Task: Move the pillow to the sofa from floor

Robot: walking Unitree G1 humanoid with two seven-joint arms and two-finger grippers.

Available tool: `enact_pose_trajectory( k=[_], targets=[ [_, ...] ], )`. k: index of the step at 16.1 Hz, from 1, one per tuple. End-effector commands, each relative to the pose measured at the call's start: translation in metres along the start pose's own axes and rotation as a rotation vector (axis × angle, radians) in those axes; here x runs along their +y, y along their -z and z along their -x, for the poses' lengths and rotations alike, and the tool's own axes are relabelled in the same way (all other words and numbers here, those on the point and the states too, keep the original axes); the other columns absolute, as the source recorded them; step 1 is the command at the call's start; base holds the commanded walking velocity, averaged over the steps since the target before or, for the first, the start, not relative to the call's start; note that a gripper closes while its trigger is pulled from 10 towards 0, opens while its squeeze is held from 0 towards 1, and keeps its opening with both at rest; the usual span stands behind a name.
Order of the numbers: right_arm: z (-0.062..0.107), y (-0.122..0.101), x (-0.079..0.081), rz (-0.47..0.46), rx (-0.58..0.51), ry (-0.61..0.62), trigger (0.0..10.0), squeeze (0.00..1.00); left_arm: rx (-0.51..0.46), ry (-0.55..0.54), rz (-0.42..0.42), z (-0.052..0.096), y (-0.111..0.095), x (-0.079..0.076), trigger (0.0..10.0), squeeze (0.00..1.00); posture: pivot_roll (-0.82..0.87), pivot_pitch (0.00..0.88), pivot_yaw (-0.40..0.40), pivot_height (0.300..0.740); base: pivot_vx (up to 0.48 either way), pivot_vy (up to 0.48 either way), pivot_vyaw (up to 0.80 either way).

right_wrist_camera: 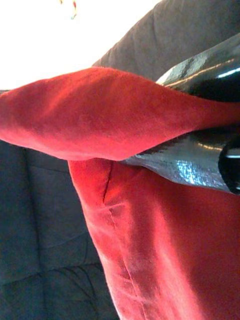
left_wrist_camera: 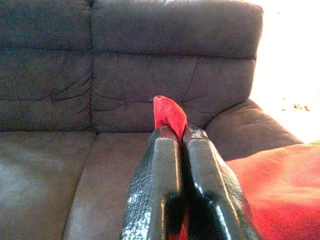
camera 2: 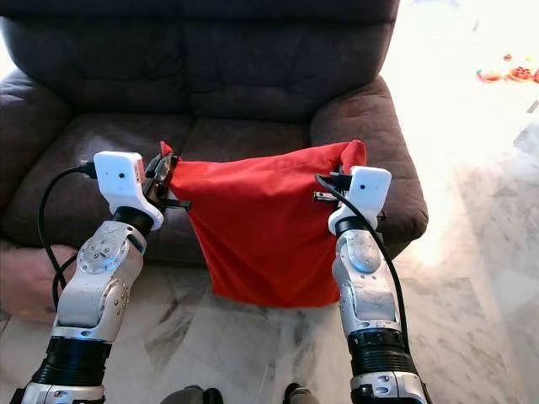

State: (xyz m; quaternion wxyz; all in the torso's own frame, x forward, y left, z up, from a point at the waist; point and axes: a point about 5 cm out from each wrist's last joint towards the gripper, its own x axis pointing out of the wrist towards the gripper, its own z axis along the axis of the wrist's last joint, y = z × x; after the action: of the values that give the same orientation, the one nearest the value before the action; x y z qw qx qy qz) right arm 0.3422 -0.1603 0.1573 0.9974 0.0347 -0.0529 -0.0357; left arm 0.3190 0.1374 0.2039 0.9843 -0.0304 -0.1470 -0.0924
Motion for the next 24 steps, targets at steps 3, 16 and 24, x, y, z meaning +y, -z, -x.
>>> enact_pose_trajectory(
  k=[3,16,24],
  targets=[
    [-0.004,-0.022,0.004,0.002,-0.099,-0.015,10.0,0.0,-0.06,0.002,-0.029,-0.002,-0.013,0.001,10.0,0.0,0.16,0.15,0.003,0.74,0.0,0.0,-0.61],
    [-0.005,-0.022,0.006,-0.003,-0.109,-0.01,10.0,0.0,-0.054,-0.001,-0.049,-0.003,-0.013,0.001,10.0,0.0,0.16,0.139,0.003,0.74,0.257,0.0,-0.36],
    [-0.006,-0.025,0.009,-0.014,-0.127,-0.018,10.0,0.0,-0.098,0.011,-0.048,-0.009,-0.027,0.002,10.0,0.0,0.17,0.128,0.007,0.74,0.301,0.0,-0.48]
  ],
)
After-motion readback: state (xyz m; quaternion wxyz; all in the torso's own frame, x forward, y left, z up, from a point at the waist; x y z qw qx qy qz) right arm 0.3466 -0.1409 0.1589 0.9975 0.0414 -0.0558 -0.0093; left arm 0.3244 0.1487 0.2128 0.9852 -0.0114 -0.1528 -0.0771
